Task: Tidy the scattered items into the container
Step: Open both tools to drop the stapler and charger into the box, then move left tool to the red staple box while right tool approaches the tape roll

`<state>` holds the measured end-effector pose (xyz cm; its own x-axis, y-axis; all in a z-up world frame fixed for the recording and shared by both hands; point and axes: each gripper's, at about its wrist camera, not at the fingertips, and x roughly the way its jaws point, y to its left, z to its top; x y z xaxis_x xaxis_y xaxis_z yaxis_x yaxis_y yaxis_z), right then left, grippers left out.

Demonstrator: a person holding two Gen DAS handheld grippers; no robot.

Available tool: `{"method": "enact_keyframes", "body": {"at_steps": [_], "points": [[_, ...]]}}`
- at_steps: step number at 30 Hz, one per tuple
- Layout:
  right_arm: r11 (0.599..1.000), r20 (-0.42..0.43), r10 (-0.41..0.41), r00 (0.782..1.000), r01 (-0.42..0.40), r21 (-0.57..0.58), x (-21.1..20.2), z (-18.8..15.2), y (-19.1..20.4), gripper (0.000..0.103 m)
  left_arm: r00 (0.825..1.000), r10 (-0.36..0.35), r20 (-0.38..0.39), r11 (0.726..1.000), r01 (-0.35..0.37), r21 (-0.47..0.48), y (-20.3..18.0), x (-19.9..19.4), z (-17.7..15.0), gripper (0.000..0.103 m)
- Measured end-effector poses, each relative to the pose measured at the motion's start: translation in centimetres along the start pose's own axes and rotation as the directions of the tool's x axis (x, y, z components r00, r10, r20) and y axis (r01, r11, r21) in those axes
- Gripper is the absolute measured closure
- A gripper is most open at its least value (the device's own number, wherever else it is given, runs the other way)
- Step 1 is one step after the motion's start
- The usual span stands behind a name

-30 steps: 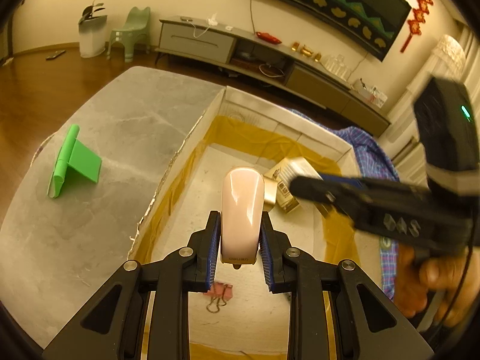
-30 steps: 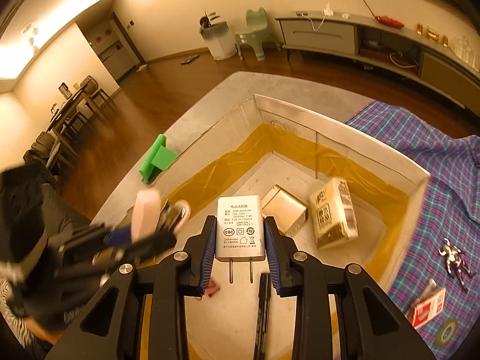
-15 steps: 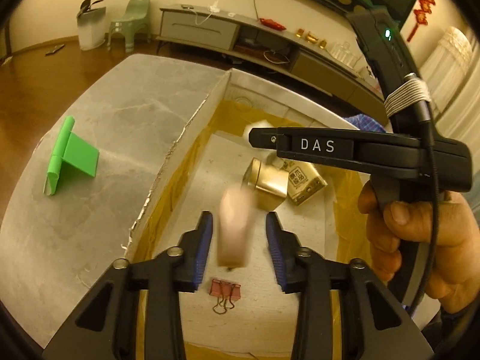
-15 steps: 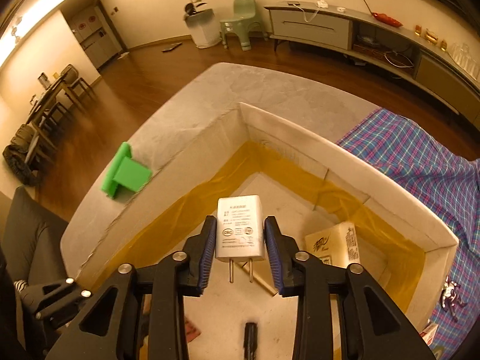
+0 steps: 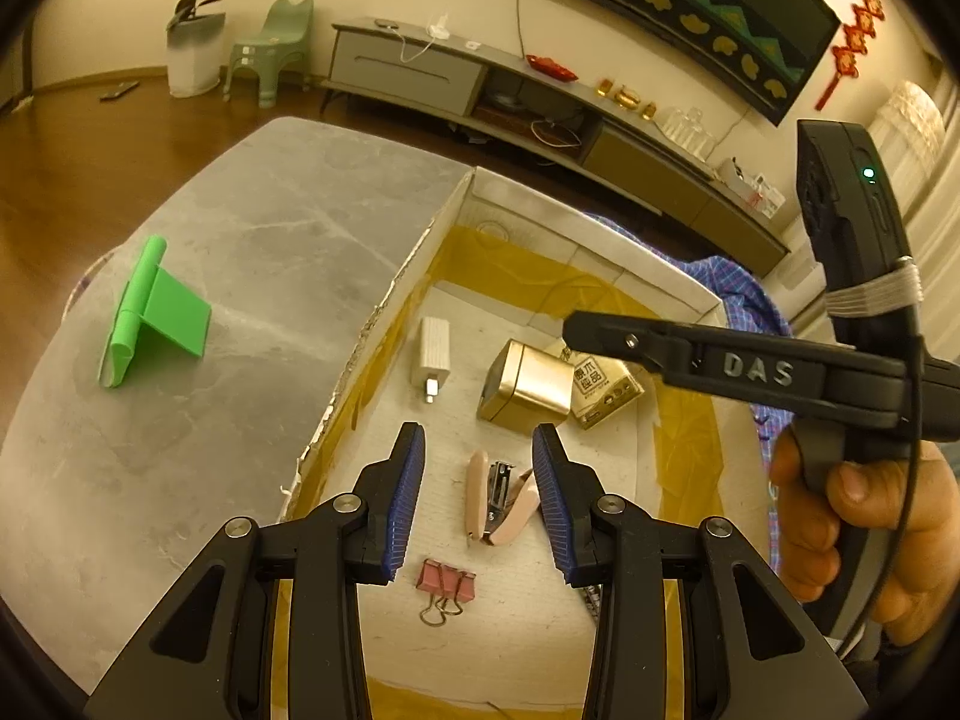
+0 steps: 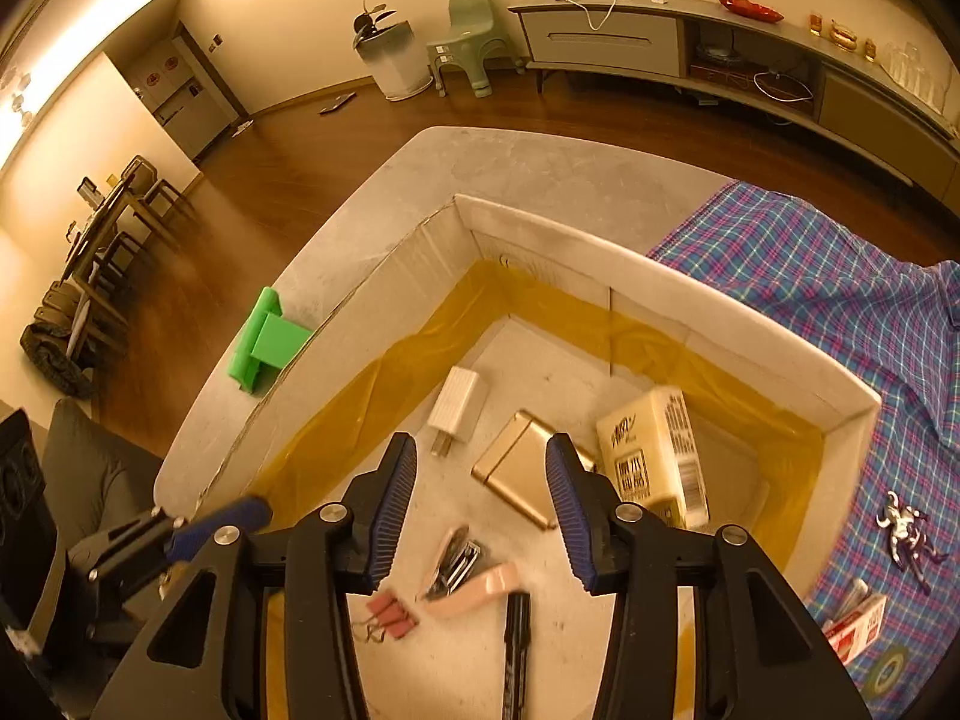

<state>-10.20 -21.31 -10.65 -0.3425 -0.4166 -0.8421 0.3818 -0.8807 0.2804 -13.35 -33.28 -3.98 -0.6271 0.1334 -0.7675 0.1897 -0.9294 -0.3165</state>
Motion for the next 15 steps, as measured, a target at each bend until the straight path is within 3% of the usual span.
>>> {"method": "enact_keyframes", "body": {"at_steps": [5,15], "points": [[1.0,-0.001,0.001,1.0,-0.001,-0.028,-1.6,-1.3,0.3,0.046,0.999,0.03,0.03,0.998,-0.032,0.054,-1.0,-0.7,-0.6,0.064],[0.996,-0.004,-0.021,1.0,0.02,-0.083,-4.4,-4.2,0.1,0.045,0.995,0.043,0.095,0.992,-0.053,0.111,-2.9,-2.2,-1.1,0.064]]}}
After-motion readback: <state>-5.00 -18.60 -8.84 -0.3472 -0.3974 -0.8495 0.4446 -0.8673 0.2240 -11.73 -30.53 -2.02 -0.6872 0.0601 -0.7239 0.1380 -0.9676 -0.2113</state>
